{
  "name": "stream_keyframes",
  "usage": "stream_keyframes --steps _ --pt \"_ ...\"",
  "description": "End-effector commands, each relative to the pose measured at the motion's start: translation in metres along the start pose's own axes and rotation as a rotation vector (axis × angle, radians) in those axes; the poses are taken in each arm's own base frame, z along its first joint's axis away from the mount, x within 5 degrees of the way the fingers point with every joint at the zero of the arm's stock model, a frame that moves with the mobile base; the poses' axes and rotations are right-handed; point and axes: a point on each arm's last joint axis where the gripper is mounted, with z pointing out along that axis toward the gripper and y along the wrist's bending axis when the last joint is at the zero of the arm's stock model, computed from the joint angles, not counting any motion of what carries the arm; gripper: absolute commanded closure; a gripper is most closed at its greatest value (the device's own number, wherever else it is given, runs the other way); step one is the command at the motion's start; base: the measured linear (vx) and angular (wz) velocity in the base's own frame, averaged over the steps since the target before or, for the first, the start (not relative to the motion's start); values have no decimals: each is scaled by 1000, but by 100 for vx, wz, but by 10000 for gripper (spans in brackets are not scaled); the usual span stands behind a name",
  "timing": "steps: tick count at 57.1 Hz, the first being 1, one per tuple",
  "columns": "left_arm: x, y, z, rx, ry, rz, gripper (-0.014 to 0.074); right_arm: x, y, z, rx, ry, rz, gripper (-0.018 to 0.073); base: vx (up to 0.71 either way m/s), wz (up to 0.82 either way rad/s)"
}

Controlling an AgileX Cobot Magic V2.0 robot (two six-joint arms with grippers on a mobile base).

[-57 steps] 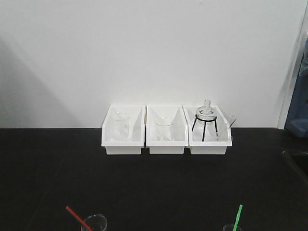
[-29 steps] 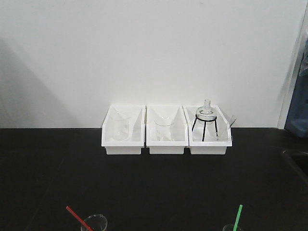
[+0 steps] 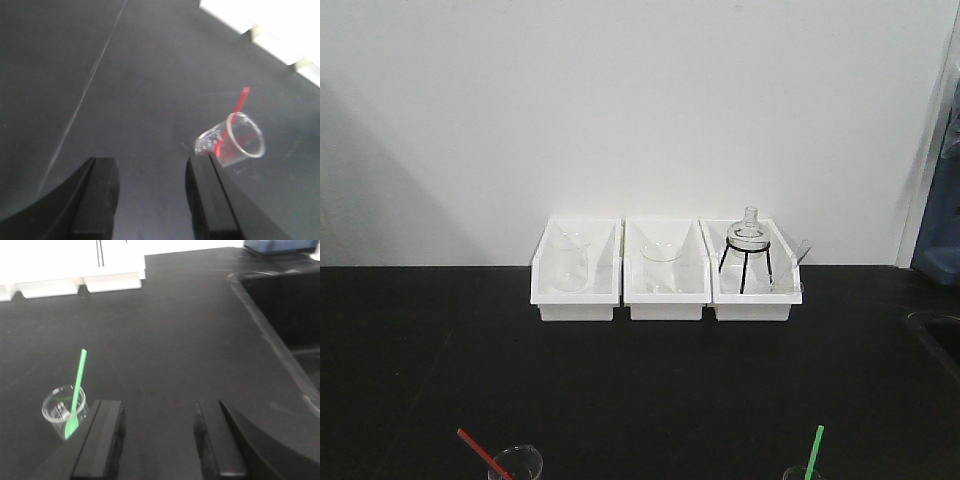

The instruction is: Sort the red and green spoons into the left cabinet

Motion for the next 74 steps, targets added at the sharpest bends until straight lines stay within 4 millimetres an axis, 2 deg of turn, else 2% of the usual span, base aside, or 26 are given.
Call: stream_keyframes --steps 1,12,20,23,42,50,63,74 --pt "-13 -2 8 -11 -67 -43 156 -20 6 15 -54 -132 -6 157 0 0" --pt "-14 -9 25 37 4 -105 156 -12 8 45 -79 -85 -7 157 0 0" --pt "-23 -24 41 141 37 -158 156 -7 9 55 -87 -67 -6 157 0 0" --pt "-28 -27 48 154 50 -105 156 -6 9 57 -88 -62 -5 157 0 0" --pt "-43 -52 99 313 207 -110 156 -6 9 59 -92 -68 -6 157 0 0" --pt "-47 -55 110 331 214 -66 156 -6 9 59 -92 -68 -6 157 0 0" --pt "-42 -49 122 309 242 -50 156 -6 9 59 -92 -69 -6 157 0 0" --pt "-42 -55 128 369 275 -53 156 -6 9 59 -92 -69 -6 157 0 0"
